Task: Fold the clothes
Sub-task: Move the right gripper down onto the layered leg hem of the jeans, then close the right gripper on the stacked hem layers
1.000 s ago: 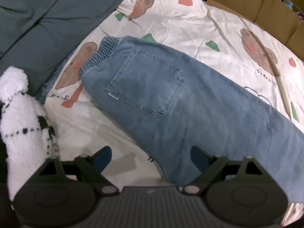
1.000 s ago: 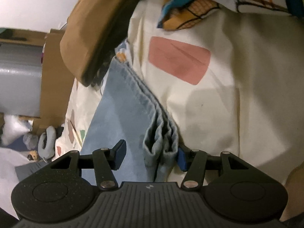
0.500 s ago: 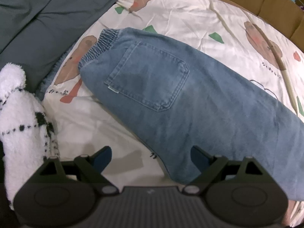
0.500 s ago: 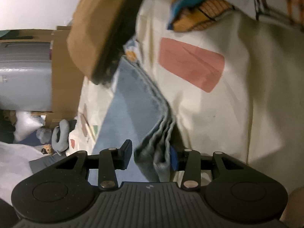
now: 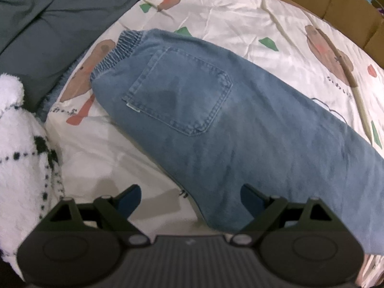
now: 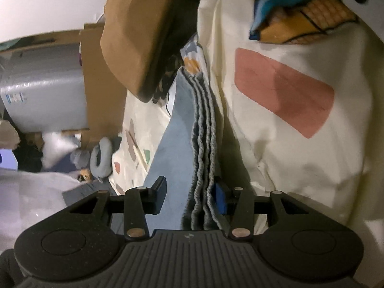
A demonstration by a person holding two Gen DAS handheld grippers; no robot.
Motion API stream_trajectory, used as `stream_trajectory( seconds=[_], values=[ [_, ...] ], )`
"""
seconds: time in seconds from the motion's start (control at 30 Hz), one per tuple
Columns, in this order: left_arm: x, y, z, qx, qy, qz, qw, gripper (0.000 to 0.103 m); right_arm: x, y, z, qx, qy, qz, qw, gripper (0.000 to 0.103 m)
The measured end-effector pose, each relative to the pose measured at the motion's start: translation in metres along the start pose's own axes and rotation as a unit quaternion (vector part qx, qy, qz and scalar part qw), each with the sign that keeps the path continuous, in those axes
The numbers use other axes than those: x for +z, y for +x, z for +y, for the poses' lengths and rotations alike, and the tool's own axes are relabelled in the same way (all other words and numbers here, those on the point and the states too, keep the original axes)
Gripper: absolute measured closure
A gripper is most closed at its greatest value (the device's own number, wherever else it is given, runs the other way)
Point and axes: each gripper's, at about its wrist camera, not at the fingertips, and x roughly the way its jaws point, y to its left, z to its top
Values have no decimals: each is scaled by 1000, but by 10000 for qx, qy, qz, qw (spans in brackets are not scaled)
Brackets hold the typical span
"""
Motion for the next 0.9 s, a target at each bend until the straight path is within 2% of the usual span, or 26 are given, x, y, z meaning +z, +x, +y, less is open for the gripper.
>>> stream_trajectory(
  seconds=[0.3, 0.57, 0.63, 0.67, 0.7, 0.9],
  values=[
    [-5, 4, 4, 6, 15, 65, 10000, 11, 20, 18, -6, -516, -219, 284, 9980, 59],
    [-3, 6, 4, -46, 71, 73, 9999, 11, 31, 42, -1, -699, -559, 733, 9933, 60],
    [-2, 7, 4, -48, 54, 80, 9999, 11, 31, 46, 2, -770, -625, 811, 9918, 71],
    [-2, 8, 4, -54, 48, 77, 9999, 11, 31, 47, 3, -813, -675, 848, 9908, 89],
    [-2, 8, 4, -62, 45, 72, 9999, 11, 30, 46, 4, -878, -771, 880, 9892, 94],
    [-4, 8, 6, -137, 16, 25, 9999, 11, 25, 36, 30, -1056, -1245, 951, 9820, 95]
  ],
)
